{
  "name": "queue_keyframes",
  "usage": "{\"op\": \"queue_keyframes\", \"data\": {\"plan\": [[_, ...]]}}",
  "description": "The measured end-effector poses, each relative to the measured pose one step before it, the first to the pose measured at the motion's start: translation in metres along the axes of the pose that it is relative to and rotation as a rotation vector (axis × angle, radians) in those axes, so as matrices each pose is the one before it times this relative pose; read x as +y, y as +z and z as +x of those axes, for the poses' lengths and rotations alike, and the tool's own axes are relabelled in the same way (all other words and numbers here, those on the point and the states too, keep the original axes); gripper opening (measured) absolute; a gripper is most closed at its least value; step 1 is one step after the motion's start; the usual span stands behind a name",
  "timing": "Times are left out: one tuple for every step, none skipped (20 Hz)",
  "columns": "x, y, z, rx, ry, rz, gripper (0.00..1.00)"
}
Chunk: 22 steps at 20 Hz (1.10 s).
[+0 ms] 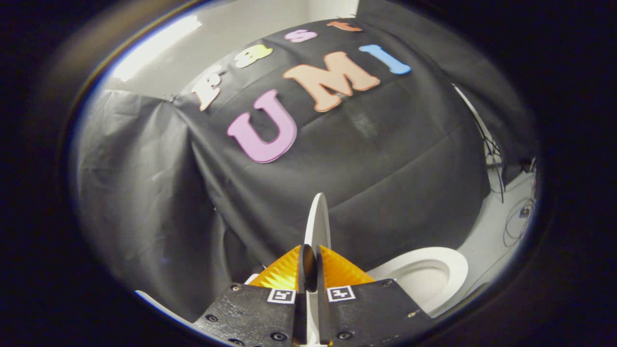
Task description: Open the toilet lid.
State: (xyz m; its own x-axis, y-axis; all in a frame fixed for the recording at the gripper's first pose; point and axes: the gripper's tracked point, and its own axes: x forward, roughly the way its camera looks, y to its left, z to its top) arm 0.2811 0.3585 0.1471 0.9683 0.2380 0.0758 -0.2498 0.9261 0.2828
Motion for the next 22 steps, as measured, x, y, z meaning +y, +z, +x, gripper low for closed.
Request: {"op": "queue_keyframes", "data": {"plan": [[0.01088,-0.00050,0.00204,0.00687,0.01411,-0.03295,0.09],[0.01365,-0.00041,0.00378,0.00960,0.01281,-0.02983,0.09],[0.01038,-0.00083,0.00230,0.01208,0.00979,-0.03778,0.09],[0.01294,-0.00333,0.00237,0.01351,0.01239,-0.04454,0.09],[0.01078,-0.00029,0.00291,0.01435,0.00950,-0.04209,0.09],[0.01120,-0.00231,0.00242,0.01534,0.00967,-0.02647,0.09],[0.00892,0.00052,0.00419,0.01357,0.01135,-0.02553,0.09],[0.00883,-0.00044,0.00467,0.01054,0.01239,-0.02396,0.10],[0.00946,-0.00014,0.00356,0.00872,0.01303,-0.02354,0.10],[0.01063,-0.00270,0.00091,0.00739,0.01717,-0.02243,0.10],[0.00849,-0.00191,0.00141,0.00693,0.01473,-0.01678,0.10],[0.00923,-0.00229,0.00251,-0.00265,0.01711,-0.00654,0.10],[0.00957,-0.00129,0.00217,-0.00172,0.02127,-0.00089,0.10],[0.00597,-0.00368,0.00304,0.00570,0.01271,-0.01174,0.10],[0.00563,-0.00028,0.00370,0.00202,0.01019,-0.01560,0.10],[0.00670,0.00045,0.00419,0.00672,0.01149,-0.01146,0.10],[0.00677,-0.00213,0.00369,0.00734,0.01804,-0.00730,0.10],[0.00682,-0.00157,0.00324,0.00555,0.01757,-0.00989,0.10],[0.00661,-0.00143,0.00336,0.00531,0.01499,-0.01199,0.10],[0.00371,-0.00261,0.00201,0.00544,0.01300,-0.00948,0.10],[0.00688,-0.00106,0.00352,0.00417,0.00905,-0.00908,0.10],[0.00469,-0.00066,0.00244,0.00246,0.00711,-0.00452,0.10]]}}
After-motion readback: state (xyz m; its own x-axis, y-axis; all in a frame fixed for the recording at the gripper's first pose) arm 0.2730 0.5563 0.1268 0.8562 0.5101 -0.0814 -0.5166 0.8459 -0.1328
